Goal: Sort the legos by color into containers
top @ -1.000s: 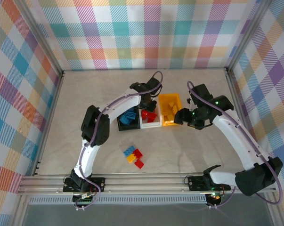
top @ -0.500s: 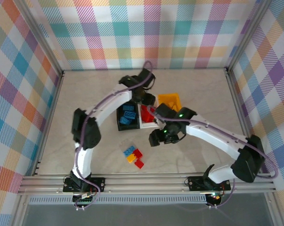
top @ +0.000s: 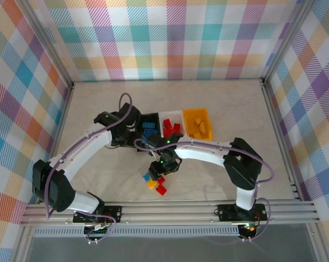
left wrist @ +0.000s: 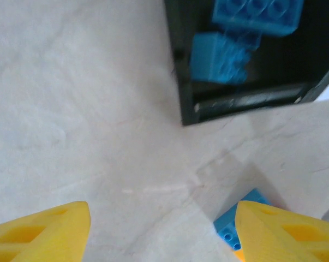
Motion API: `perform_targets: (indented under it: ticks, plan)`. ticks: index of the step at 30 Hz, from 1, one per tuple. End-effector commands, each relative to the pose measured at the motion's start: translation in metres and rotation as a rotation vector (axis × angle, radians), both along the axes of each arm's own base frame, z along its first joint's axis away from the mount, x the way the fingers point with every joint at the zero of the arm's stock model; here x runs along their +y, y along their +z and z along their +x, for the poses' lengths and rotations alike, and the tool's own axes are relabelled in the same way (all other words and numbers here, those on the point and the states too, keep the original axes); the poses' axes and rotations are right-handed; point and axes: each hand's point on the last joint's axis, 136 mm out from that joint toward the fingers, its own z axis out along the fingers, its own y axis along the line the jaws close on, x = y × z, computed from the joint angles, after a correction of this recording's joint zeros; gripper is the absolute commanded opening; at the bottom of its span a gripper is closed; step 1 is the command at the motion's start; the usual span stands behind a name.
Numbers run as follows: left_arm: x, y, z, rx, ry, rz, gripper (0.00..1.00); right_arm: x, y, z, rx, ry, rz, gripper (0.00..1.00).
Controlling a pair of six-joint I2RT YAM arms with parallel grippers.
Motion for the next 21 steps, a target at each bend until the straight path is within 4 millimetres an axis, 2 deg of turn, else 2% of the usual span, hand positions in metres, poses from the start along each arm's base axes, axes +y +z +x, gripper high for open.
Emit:
perform_targets:
  ticks: [1, 6, 13, 18, 21]
  plan:
    - [0.007, 0.009, -0.011, -0.016, 0.061, -0.041, 0.72, 0.018, -0.003, 0.002, 0.012, 0.051, 0.040, 0.62]
    - [0.013, 0.005, -0.020, -0.006, 0.067, -0.031, 0.72, 0.018, -0.020, 0.002, 0.027, 0.072, 0.003, 0.61]
    - [0.016, 0.003, -0.026, -0.003, 0.078, -0.041, 0.73, 0.004, -0.042, 0.003, 0.018, 0.069, -0.077, 0.58]
    - [0.016, 0.001, -0.028, 0.004, 0.078, -0.043, 0.73, -0.004, -0.046, 0.006, 0.002, 0.056, -0.100, 0.43]
    - [0.015, 0.000, -0.028, 0.006, 0.079, -0.046, 0.73, -0.009, -0.041, 0.010, -0.019, 0.042, -0.101, 0.42]
